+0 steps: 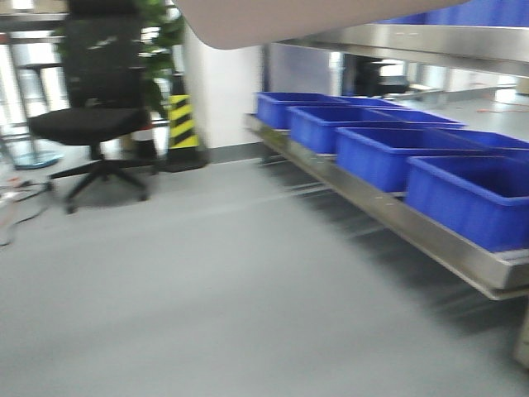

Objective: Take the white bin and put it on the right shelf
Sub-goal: 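Carry the bin with both grippers while driving to the blue-crate shelving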

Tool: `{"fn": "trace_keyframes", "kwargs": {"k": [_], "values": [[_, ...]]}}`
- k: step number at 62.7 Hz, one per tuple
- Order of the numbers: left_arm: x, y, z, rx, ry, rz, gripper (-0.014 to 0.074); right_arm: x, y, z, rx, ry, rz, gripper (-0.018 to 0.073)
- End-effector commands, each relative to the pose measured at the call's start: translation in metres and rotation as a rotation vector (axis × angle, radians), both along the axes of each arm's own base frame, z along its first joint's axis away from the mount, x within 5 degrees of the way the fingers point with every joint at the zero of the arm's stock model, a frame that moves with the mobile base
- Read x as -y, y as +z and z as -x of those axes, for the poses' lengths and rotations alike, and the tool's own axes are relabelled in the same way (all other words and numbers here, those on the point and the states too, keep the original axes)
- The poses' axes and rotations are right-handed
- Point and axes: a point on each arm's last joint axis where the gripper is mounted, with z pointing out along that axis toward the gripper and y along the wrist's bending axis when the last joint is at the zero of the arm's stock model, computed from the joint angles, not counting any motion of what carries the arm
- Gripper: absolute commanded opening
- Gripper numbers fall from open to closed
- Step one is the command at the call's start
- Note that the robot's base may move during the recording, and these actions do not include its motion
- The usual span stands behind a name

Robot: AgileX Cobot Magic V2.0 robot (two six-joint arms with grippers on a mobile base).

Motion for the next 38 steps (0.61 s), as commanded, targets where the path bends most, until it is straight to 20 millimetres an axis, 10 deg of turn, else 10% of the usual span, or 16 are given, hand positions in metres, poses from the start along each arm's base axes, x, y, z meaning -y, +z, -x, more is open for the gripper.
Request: {"fn": "trace_keyframes", "kwargs": {"k": [1, 38], "values": [[0.0176, 0.0356, 0.0312, 0.13, -0.194, 0.06, -0.0101, -0.0184, 0.0296, 0.0265, 0.149, 0.2, -0.07, 0.0192], [0.0176, 0.0356, 0.0312, 0.13, -0.194, 0.06, -0.0101, -0.0183, 0.0295, 0.0263, 0.148, 0.197, -0.07, 0.0192]]}}
